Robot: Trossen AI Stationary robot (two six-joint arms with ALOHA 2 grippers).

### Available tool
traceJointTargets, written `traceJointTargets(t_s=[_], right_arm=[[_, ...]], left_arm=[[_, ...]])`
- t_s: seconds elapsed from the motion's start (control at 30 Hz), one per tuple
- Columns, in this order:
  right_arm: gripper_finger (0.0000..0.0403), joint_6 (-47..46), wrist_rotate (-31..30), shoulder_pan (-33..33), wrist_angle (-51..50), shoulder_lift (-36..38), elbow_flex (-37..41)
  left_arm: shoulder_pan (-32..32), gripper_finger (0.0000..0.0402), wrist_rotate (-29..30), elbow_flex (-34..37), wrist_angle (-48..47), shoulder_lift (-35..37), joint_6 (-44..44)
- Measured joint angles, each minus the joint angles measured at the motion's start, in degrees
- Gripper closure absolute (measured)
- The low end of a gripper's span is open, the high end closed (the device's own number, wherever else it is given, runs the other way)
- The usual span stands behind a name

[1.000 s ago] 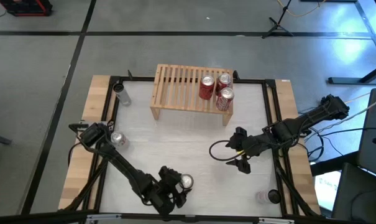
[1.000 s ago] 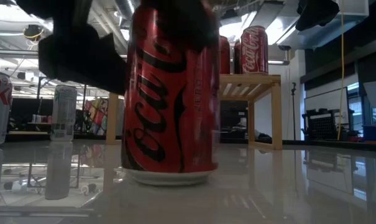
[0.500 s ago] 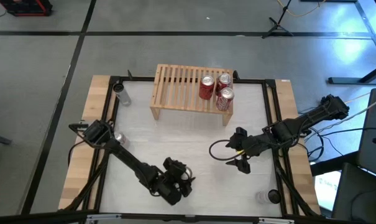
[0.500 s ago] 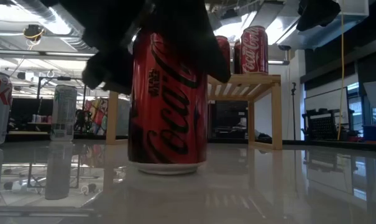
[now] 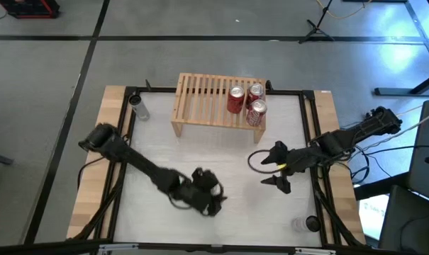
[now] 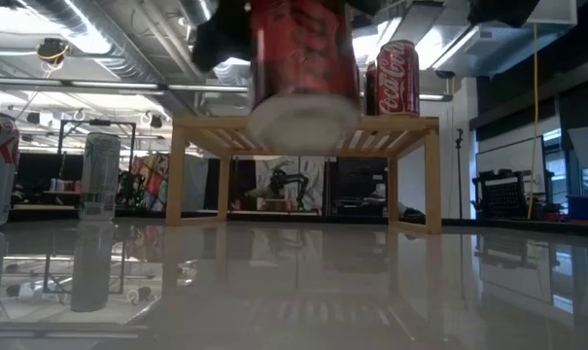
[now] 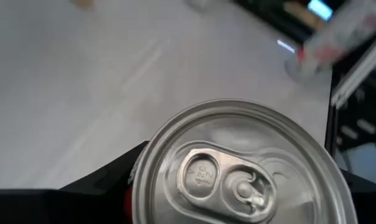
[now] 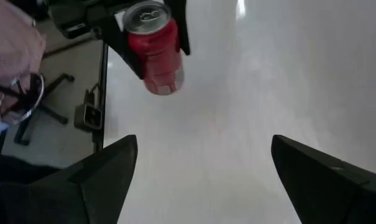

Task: Place canned beverage on shelf
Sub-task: Put the red and black soda can on the shelf aligned with the other red and black soda can

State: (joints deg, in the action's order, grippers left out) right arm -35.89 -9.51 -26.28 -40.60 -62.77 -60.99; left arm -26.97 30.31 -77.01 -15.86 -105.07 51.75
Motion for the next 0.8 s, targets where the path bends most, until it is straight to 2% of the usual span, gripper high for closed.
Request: traceJointTargets(t_s=[0.1,0.2,0.33,0.57,0.67,0.8], right_arm=[[0.0045,0.09,-0.66,0.00,-0.31,2.06,0.00],[0.0045,1.22,-0.76,0.00,-0.96,3.85,0.00],[0.0045,4.20,-1.39,0.07,-3.67,6.40,0.00],[0.0045,9.63,-6.67,0.07,-8.69,10.30,0.00],[0.0045,9.63,-9.55,0.07,-11.49,11.47,0.00],[0.0045,9.28,-12.95,0.07,-14.80,12.43,0.00]], left_arm=[[3.17,0.0120,-0.52,-0.60,-0.87,3.17,-2.76],[6.77,0.0120,-1.27,-4.08,-2.58,5.35,-7.36],[12.22,0.0120,-0.90,-13.23,-8.36,5.71,-13.61],[21.12,0.0120,1.99,-28.77,-18.18,3.11,-23.58],[24.90,0.0120,1.56,-30.96,-18.56,2.21,-25.68],[29.21,0.0120,1.50,-30.54,-17.97,2.15,-26.88]])
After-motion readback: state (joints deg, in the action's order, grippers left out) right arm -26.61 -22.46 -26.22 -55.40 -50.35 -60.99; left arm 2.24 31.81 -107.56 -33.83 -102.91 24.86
